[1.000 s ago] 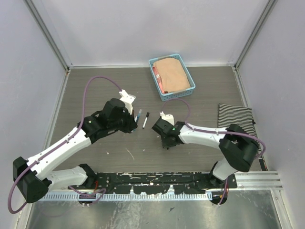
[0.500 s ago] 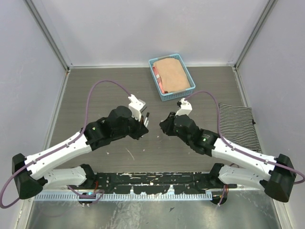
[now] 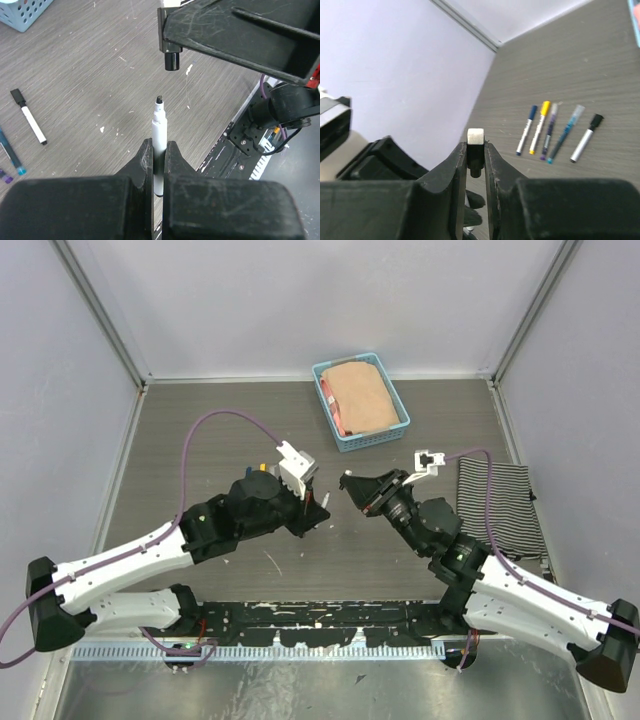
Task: Insert the pens into the pen caps
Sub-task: Insert the pen cap onto the pen.
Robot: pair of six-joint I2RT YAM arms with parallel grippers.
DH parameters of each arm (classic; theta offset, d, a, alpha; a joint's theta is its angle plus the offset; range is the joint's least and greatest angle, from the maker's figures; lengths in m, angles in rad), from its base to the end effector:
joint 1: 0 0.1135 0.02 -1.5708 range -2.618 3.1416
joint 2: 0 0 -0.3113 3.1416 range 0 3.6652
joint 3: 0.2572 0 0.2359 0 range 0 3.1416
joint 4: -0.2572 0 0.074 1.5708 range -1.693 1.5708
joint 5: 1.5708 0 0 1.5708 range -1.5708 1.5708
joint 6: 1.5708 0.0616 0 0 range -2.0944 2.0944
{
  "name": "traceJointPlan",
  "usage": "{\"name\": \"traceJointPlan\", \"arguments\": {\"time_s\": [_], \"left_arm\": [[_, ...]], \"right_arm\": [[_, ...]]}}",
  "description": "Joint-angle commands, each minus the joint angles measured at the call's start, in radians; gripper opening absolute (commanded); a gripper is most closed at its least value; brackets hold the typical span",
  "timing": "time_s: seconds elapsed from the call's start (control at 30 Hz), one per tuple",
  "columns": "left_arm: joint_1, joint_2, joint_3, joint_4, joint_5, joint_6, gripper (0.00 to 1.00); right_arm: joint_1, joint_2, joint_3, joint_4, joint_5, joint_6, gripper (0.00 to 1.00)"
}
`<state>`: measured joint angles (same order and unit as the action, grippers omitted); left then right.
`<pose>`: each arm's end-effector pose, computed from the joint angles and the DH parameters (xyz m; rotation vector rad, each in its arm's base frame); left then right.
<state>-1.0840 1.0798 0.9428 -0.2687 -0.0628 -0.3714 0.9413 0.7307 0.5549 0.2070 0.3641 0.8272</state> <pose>0.1119 -0.2032 0.3628 0.6866 1.9685 -0.8645 0.1089 0.1122 0.3445 0.2153 1.6385 1.1061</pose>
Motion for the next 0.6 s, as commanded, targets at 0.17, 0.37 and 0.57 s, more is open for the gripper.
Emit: {"name": "traceJointPlan", "arguments": {"time_s": [0.17, 0.37, 0.57], "left_arm": [[-0.006, -0.035, 0.001, 0.12, 0.027, 0.002, 0.0], [-0.006, -0.02, 0.006, 0.13, 0.057, 0.001, 0.0], [-0.005, -0.019, 0.006, 0.132, 0.063, 0.0, 0.0]], "right_arm": [[0.001, -0.047, 0.025, 0.152, -0.057, -0.06, 0.0], [0.001, -0.036, 0.023, 0.169, -0.083, -0.062, 0.0], [0.001, -0.039, 0.034, 0.159, -0.082, -0.064, 0.0]]}}
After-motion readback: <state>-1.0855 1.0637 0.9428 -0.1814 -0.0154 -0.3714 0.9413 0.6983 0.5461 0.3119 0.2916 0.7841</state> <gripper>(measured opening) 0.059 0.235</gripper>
